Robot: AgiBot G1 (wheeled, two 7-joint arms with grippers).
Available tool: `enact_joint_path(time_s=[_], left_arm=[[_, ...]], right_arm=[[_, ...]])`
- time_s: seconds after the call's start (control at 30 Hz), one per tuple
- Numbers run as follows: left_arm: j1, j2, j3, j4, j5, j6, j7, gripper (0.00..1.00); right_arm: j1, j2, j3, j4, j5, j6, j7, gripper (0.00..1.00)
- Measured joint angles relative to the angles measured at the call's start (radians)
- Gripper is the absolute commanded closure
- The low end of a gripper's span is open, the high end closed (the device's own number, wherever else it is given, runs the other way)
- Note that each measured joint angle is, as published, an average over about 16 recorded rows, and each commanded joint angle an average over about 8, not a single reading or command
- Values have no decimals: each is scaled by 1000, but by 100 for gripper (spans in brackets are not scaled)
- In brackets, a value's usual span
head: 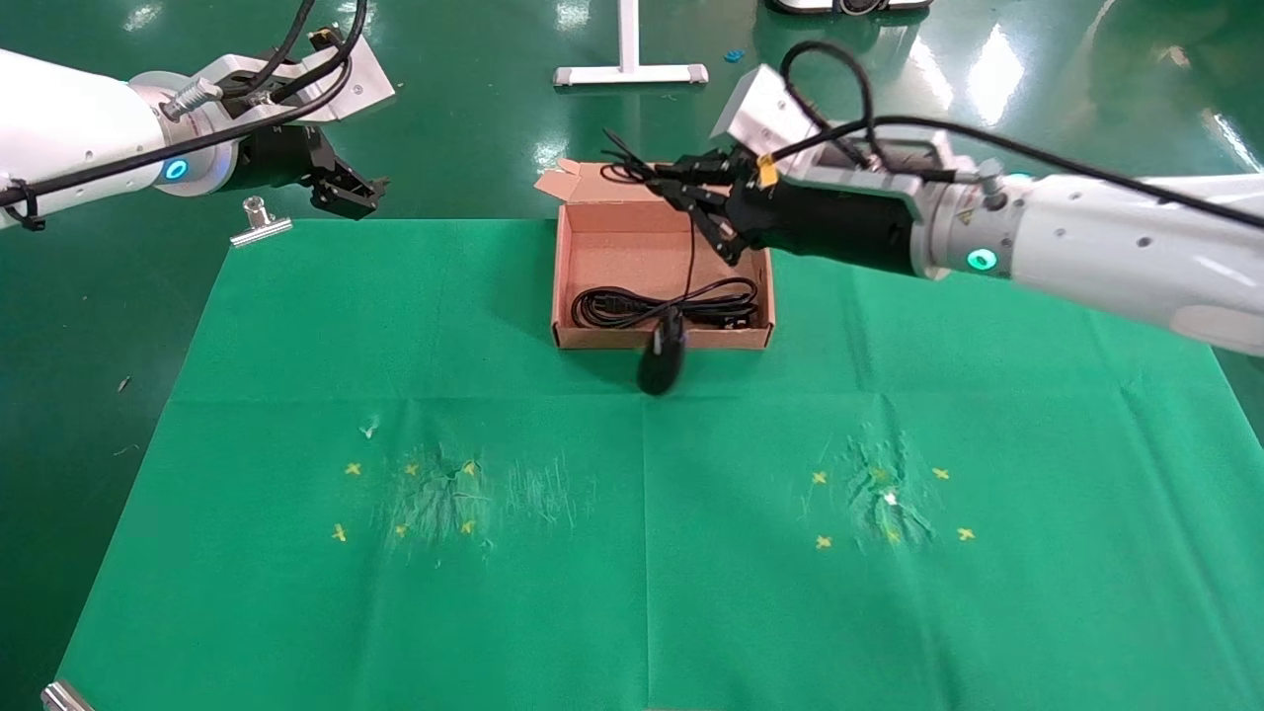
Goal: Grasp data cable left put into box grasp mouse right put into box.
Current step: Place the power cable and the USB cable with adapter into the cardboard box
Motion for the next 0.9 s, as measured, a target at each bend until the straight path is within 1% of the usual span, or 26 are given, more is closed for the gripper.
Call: enact_joint_path(time_s=[0.3, 0.47, 0.7, 0.9], left_arm=[[8, -13, 0, -53, 59, 18, -70, 0], [10, -17, 0, -69, 77, 24, -90, 0], [13, -19, -1, -82, 92, 29, -106, 0], [14, -21, -1, -87, 98, 31, -113, 0]], right_arm=[[1, 26, 30, 26, 71, -52, 4, 100], [3, 17, 24, 23, 69, -58, -5, 100], [4, -14, -6, 4, 12, -26, -6, 100], [1, -44, -36, -27, -67, 40, -12, 100]])
